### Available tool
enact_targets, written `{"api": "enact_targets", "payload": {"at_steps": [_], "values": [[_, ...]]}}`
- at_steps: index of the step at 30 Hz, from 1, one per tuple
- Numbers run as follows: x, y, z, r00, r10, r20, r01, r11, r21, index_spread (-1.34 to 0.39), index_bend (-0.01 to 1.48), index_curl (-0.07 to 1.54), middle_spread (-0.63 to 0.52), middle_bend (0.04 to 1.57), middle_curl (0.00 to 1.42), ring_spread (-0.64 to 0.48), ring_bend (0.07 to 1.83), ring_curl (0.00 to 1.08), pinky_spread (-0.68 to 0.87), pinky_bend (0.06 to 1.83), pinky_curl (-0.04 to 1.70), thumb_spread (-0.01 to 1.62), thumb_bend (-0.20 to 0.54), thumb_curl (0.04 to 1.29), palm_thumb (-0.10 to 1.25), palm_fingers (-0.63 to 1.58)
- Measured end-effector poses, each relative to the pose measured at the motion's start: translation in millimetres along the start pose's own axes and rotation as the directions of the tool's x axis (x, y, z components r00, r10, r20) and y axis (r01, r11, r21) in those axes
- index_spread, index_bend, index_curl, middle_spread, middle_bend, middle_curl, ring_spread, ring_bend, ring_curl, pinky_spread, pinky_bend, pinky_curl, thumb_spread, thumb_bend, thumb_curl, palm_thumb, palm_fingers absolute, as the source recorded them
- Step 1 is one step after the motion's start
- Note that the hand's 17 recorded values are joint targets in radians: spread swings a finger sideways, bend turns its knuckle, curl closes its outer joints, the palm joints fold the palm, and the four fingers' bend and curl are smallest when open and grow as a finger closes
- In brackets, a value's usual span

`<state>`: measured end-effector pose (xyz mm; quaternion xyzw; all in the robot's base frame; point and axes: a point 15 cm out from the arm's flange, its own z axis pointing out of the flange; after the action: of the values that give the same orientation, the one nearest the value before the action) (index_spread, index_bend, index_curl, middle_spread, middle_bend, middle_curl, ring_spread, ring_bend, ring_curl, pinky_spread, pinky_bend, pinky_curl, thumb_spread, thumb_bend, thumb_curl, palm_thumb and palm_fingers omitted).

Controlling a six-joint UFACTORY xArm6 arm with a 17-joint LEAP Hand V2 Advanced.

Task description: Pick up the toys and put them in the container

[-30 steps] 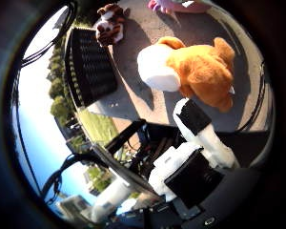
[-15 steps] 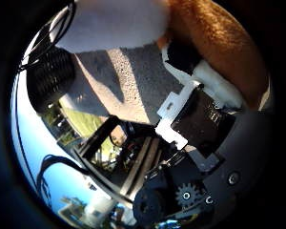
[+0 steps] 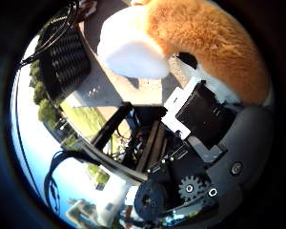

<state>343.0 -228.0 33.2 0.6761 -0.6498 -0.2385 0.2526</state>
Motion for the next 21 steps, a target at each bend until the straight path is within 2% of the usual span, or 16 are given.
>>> {"api": "enact_targets", "payload": {"at_steps": [5, 10, 16, 21], "values": [[-41.7, 48.5, -80.7, 0.995, -0.088, 0.038, 0.085, 0.995, 0.059, -0.84, 0.68, -0.02, -0.27, 1.08, 1.03, -0.11, 1.30, 0.86, 0.22, 1.40, 0.82, 1.12, -0.001, 0.66, 1.03, 0.95], [-109.9, 104.5, -156.2, 0.979, -0.202, 0.021, 0.198, 0.971, 0.131, -0.92, 0.79, -0.02, -0.27, 1.10, 1.09, -0.13, 1.33, 0.88, 0.19, 1.44, 0.86, 1.13, -0.010, 0.71, 1.02, 0.91], [-231.9, 131.5, -216.2, 0.917, -0.396, -0.042, 0.392, 0.881, 0.264, -0.98, 0.87, -0.02, -0.27, 1.13, 1.13, -0.14, 1.36, 0.90, 0.17, 1.47, 0.89, 1.14, -0.011, 0.75, 1.02, 0.88], [-318.8, 121.3, -247.8, 0.888, -0.450, -0.095, 0.454, 0.824, 0.338, -1.02, 0.92, -0.02, -0.26, 1.14, 1.15, -0.14, 1.38, 0.91, 0.16, 1.48, 0.90, 1.13, -0.013, 0.78, 1.00, 0.86]]}}
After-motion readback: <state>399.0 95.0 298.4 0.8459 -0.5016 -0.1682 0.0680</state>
